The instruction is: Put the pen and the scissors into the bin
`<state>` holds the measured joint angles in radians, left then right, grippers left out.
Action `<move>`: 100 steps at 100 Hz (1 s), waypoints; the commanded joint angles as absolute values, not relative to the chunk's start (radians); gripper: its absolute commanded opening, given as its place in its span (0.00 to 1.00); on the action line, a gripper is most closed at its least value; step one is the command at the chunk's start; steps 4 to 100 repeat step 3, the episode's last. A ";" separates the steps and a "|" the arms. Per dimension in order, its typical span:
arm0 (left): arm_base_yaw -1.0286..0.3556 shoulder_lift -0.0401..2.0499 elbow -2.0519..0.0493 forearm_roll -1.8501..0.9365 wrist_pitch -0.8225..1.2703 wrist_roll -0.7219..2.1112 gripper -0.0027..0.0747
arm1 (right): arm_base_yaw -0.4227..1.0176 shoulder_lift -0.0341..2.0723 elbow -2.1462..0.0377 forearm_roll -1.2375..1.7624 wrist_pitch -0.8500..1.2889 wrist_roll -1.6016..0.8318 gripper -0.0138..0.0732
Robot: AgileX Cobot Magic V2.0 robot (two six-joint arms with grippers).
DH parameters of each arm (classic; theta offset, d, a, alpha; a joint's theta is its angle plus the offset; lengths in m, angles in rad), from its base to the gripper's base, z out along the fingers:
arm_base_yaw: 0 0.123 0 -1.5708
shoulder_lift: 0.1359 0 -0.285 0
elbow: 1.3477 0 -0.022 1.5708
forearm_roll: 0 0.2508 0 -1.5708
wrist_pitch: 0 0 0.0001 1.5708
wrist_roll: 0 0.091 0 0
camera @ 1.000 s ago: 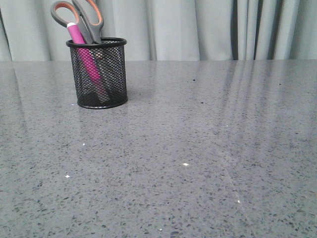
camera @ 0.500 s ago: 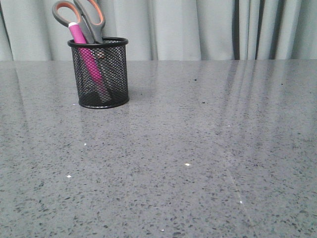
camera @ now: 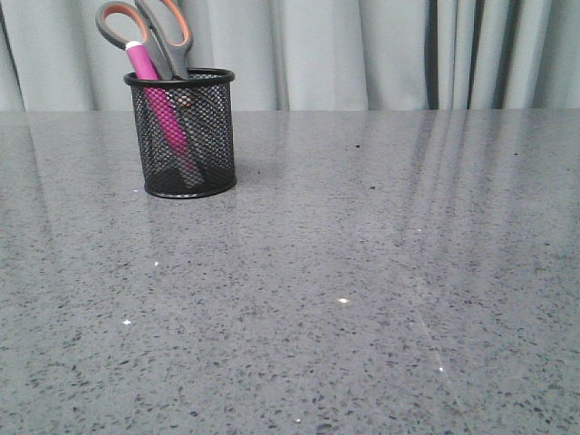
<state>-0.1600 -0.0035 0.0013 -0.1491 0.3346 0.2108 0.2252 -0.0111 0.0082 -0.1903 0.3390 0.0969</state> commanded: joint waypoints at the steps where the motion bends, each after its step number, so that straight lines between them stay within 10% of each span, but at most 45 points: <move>1: -0.166 -0.030 0.025 -0.158 0.268 0.201 0.01 | 0.220 -0.028 0.028 -0.194 0.309 0.091 0.08; 100: -0.166 -0.030 0.025 -0.158 0.268 0.201 0.01 | 0.220 -0.028 0.028 -0.194 0.309 0.091 0.08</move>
